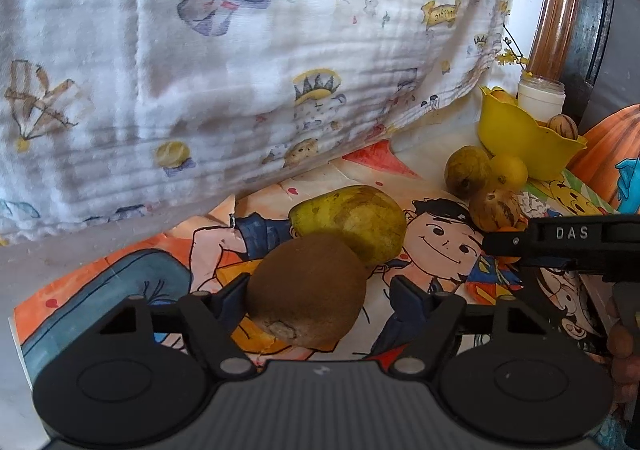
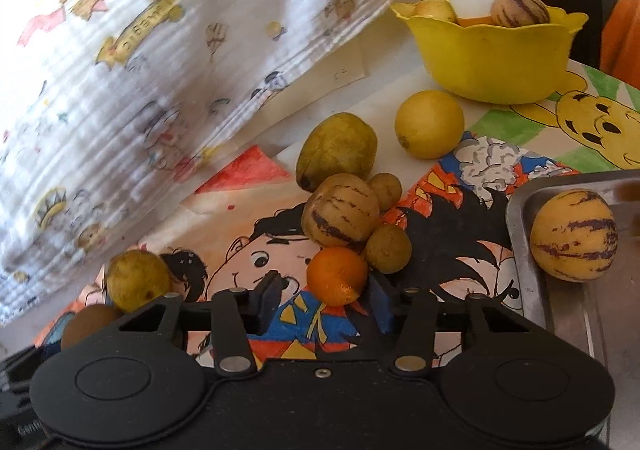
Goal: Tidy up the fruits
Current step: 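Grip a brown kiwi with the left gripper while the right grips another tangerine, then carry the kiwi onto the tray with the left gripper while the right places the tangerine there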
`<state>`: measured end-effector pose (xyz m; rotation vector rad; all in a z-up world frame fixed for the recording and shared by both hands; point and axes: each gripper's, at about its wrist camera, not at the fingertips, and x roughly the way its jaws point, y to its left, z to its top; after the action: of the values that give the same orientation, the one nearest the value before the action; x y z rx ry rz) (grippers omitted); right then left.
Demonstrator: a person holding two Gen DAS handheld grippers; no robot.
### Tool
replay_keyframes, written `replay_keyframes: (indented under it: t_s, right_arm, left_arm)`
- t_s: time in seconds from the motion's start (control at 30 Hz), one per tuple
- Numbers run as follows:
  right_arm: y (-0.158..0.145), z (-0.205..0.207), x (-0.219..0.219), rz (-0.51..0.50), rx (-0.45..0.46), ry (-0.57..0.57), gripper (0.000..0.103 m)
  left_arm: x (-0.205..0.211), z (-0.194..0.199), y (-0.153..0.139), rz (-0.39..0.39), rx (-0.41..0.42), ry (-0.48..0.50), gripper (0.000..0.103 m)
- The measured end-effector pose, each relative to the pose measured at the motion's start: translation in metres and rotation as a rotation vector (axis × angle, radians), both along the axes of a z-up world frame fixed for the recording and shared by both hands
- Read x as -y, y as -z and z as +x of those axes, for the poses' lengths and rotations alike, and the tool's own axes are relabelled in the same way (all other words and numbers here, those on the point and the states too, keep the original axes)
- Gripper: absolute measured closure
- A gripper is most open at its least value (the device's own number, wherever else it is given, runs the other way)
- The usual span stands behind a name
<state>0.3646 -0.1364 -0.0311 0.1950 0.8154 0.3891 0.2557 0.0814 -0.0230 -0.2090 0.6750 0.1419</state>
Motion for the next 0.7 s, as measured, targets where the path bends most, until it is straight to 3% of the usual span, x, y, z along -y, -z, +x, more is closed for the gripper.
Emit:
replay_keyframes:
  t_s: [0.13,0.27,0.7]
  right_arm:
    - [0.001,-0.001,-0.003,-0.017,0.011,0.034,0.067]
    - [0.002,-0.003,-0.007,-0.028,0.024,0.041,0.068]
    - [-0.002,-0.02,-0.015,0.005,0.016,-0.068,0.069]
  left_arm:
    - [0.002,0.0,0.001,0.016,0.005,-0.022,0.03]
    - [0.0,0.0,0.001,0.034,0.006,-0.045,0.037]
    - [0.004,-0.005,-0.001,0.028,-0.006,-0.032,0.039]
